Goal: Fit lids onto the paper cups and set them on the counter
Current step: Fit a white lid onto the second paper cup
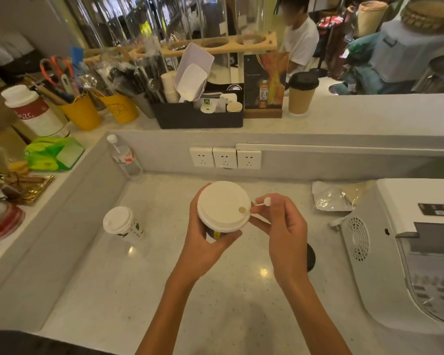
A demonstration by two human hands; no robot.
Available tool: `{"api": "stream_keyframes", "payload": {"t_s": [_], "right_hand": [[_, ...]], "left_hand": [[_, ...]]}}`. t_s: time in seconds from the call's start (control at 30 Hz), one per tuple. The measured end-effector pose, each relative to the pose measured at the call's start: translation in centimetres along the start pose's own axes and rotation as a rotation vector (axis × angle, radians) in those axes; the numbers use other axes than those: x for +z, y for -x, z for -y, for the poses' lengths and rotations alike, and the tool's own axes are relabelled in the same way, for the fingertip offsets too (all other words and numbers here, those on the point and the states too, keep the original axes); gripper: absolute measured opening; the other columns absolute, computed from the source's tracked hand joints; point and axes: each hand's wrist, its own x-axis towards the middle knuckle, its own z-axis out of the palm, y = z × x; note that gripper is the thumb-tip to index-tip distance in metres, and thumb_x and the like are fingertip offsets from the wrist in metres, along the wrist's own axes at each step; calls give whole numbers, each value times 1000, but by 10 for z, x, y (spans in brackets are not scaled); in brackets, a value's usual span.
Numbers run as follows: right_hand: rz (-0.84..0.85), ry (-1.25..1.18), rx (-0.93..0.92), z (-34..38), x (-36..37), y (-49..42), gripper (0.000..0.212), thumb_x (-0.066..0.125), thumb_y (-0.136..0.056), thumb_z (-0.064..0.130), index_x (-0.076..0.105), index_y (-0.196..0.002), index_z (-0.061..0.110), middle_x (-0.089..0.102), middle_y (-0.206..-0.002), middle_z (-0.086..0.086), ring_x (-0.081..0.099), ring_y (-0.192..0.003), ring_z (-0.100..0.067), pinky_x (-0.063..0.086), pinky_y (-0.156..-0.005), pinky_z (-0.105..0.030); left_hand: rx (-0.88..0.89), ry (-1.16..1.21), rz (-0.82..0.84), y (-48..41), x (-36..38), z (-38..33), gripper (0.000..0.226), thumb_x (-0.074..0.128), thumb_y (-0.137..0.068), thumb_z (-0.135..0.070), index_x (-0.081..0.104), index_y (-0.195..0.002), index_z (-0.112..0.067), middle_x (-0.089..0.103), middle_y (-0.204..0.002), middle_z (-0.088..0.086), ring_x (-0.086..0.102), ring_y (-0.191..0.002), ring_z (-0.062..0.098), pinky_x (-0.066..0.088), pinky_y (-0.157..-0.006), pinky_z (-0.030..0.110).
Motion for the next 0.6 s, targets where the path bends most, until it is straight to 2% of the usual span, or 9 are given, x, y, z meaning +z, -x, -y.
{"api": "stream_keyframes", "payload": {"t_s": [0.1,0.2,0.27,0.3,0.37,0.43,0.5,0.57,0.6], "right_hand": [[-40,23,-16,4,5,6,31,42,-100,38,66,-87,23,70,-79,7,71,-86,-10,57,-77,-16],[-62,-46,-33,9,7,8,34,41,-96,43,62,-84,19,67,-73,8,73,-91,-10,54,-78,-12],[-61,-83,-34,10,8,10,35,41,-95,45,61,-83,19,67,-73,9,74,-95,-12,54,-81,-13],[-65,-97,-28,10,9,11,36,41,-93,48,61,-82,21,66,-72,9,74,-97,-13,54,-82,-13],[-61,-131,-12,9,10,12,36,41,-93,50,60,-80,23,64,-70,9,75,-98,-17,56,-85,-18],[-31,-158,21,9,10,10,36,40,-98,44,60,-79,21,61,-66,8,75,-97,-19,56,-94,-35],[-8,-152,63,10,12,7,35,41,-98,42,59,-76,21,58,-64,7,74,-95,-19,52,-100,-46],[-1,-139,68,13,14,7,36,41,-99,41,58,-76,19,58,-65,6,73,-94,-19,49,-103,-46],[-2,-136,58,14,16,8,37,40,-98,42,56,-76,18,60,-66,6,74,-94,-18,49,-103,-42]], "left_hand": [[7,-19,22,-7,3,-8,95,87,-61,-32,31,-134,-55,46,-137,-19,46,-129,1,44,-96,9],[34,-8,-28,-16,5,-10,93,90,-58,-16,34,-130,-35,49,-132,-8,51,-121,-2,45,-99,12],[82,-14,-40,-19,6,-13,90,88,-58,-6,36,-128,-30,51,-129,-9,53,-118,-4,47,-95,10],[103,-12,-46,-20,5,-15,90,88,-57,-1,39,-128,-27,53,-127,-10,54,-118,-1,49,-94,13],[136,10,-45,-25,2,-21,84,90,-58,8,48,-129,-11,61,-124,2,60,-116,20,58,-92,35],[198,8,-39,-28,-2,-31,74,89,-61,9,52,-125,1,64,-118,13,62,-110,33,57,-90,49],[257,-51,-63,-27,-6,-36,71,90,-66,-3,54,-127,-13,64,-121,2,62,-113,29,57,-91,42],[219,-126,-81,-19,-7,-36,82,90,-66,-23,43,-131,-39,55,-128,-21,55,-122,12,52,-95,20],[154,-120,-84,-13,-6,-37,86,88,-63,-32,37,-130,-48,51,-128,-26,52,-124,4,48,-95,12]]}}
